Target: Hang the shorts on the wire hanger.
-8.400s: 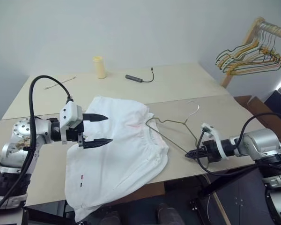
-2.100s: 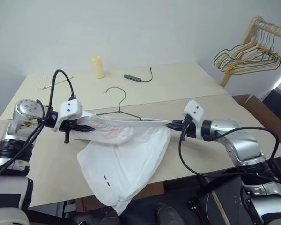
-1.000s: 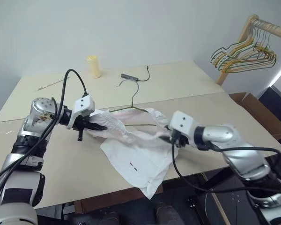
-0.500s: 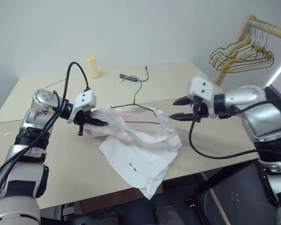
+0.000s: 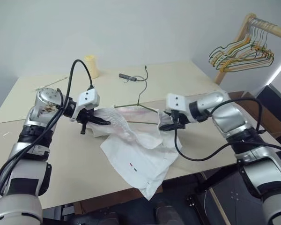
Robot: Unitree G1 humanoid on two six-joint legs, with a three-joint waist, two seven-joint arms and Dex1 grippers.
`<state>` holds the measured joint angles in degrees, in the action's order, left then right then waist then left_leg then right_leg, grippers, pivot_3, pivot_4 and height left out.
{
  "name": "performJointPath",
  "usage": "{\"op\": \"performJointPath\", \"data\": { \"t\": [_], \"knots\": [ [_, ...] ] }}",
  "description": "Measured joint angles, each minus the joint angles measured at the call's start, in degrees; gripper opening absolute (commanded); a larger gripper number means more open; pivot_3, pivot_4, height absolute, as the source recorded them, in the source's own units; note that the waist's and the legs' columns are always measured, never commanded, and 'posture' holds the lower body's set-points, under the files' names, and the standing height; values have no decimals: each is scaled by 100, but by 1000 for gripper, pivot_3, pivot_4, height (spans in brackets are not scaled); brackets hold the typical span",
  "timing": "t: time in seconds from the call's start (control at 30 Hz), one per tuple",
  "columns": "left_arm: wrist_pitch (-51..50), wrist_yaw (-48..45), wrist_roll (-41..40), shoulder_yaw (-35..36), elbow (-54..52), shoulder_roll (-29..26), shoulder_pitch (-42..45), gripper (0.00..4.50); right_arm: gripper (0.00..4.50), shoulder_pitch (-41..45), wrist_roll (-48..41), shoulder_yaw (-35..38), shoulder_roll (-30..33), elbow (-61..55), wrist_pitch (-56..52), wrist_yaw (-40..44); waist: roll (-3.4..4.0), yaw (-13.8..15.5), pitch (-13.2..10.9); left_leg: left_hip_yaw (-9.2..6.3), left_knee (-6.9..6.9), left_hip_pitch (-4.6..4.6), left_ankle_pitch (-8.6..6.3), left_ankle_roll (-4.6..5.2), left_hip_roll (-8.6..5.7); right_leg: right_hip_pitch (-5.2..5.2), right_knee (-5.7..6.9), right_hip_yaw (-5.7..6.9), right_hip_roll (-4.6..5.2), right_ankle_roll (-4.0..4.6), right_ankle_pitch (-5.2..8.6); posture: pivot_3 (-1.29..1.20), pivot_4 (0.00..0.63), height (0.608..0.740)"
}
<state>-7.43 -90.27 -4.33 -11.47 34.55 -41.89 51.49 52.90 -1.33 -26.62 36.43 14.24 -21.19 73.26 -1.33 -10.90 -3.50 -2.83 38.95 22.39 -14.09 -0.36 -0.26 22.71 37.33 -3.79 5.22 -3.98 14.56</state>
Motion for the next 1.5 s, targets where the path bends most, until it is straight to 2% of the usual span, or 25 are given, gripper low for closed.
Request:
{"op": "performJointPath", "data": {
  "t": [0.07, 0.3, 0.47, 0.53, 0.57, 0.73, 0.93, 0.97, 1.13, 1.27, 1.37, 1.5],
  "knots": [
    [0, -4, 1, 0, 0, 9, 0, 0, 2501, 51, 75, -16, -81, 90, 9, 39, 0, -14, 0, -1, 0, 0, 0, 0, -1, 0, 1, 0, 1, 0, 0, -142, 0, 740],
    [7, -36, 1, 0, -1, 37, 0, 0, 65, 140, 105, 26, -230, 191, -76, 158, 0, -100, 0, -5, 1, -1, 0, -1, -3, 1, 30, 0, 3, 0, 0, -153, 0, 740],
    [132, -48, -3, 0, -1, 111, 2, 0, 23, 51, 39, 99, -161, 121, -267, 244, 0, -116, 0, -6, 1, -3, 0, -1, -3, 2, 29, 0, 2, 0, 1, -156, 0, 740],
    [178, -91, -28, 1, 2, 157, 21, 609, 0, -69, -57, 210, -76, -48, -453, 312, 0, -117, 0, -6, 1, -3, 0, -1, -3, 3, 29, 0, 3, -1, 1, -170, 0, 740],
    [225, -100, -48, 8, 2, 180, 34, 750, 0, -139, -126, 274, -23, -140, -558, 339, 0, -116, 0, -6, 1, -2, 0, -1, -3, 3, 28, 0, 3, -1, 1, -170, 0, 740],
    [257, -42, -252, 186, 316, 303, 362, 2292, 0, -624, -545, 676, 342, -797, -1327, 375, 0, -105, 0, -9, 5, 1, 0, -1, -6, 3, 23, 2, 6, -5, 3, -200, 0, 740],
    [321, 795, -513, 973, 1175, 410, 1215, 4330, 0, -1611, -1215, 1566, 889, -1756, -2683, 5, -1, -112, 0, -9, 5, 1, 0, 0, -8, 3, 20, 2, 9, -10, 6, -215, 0, 740],
    [323, 925, -556, 1118, 1211, 406, 1317, 4467, 0, -1742, -1314, 1688, 929, -1856, -2894, -97, -1, -121, 1, -8, 4, -2, 0, 0, -10, 3, 22, 0, 12, -13, 8, -222, 0, 740],
    [-198, 1486, -1077, 1685, 926, 570, 1434, 4467, 0, -2578, -1778, 2866, 963, -2448, -4299, -994, 0, -154, 1, -10, 4, -4, 0, 0, -15, 0, 28, -4, 18, -14, 9, -245, 0, 740],
    [-1245, 1462, -1816, 1916, -599, 582, 594, 4467, 0, -3100, -1969, 4052, 962, -2868, -5661, -1858, 10, -236, 7, -8, 3, -4, 0, 0, -6, 2, 36, -15, 26, -18, 11, -293, 11, 740],
    [-2009, 1657, -2433, 2033, -1737, 711, -69, 4467, 0, -3166, -1976, 4867, 965, -3075, -6613, -2353, 11, -278, 8, -7, 7, -8, 0, -1, -1, -4, 36, -19, 25, -18, 11, -320, 14, 740],
    [-2643, 2090, -3018, 2180, -2672, 874, -341, 4467, 0, -3081, -2095, 5371, 1144, -2903, -7085, -2909, 11, -396, 8, -1, 9, -33, 0, -1, -2, -40, 29, -18, 21, -19, 11, -334, 14, 740]
  ]
}}
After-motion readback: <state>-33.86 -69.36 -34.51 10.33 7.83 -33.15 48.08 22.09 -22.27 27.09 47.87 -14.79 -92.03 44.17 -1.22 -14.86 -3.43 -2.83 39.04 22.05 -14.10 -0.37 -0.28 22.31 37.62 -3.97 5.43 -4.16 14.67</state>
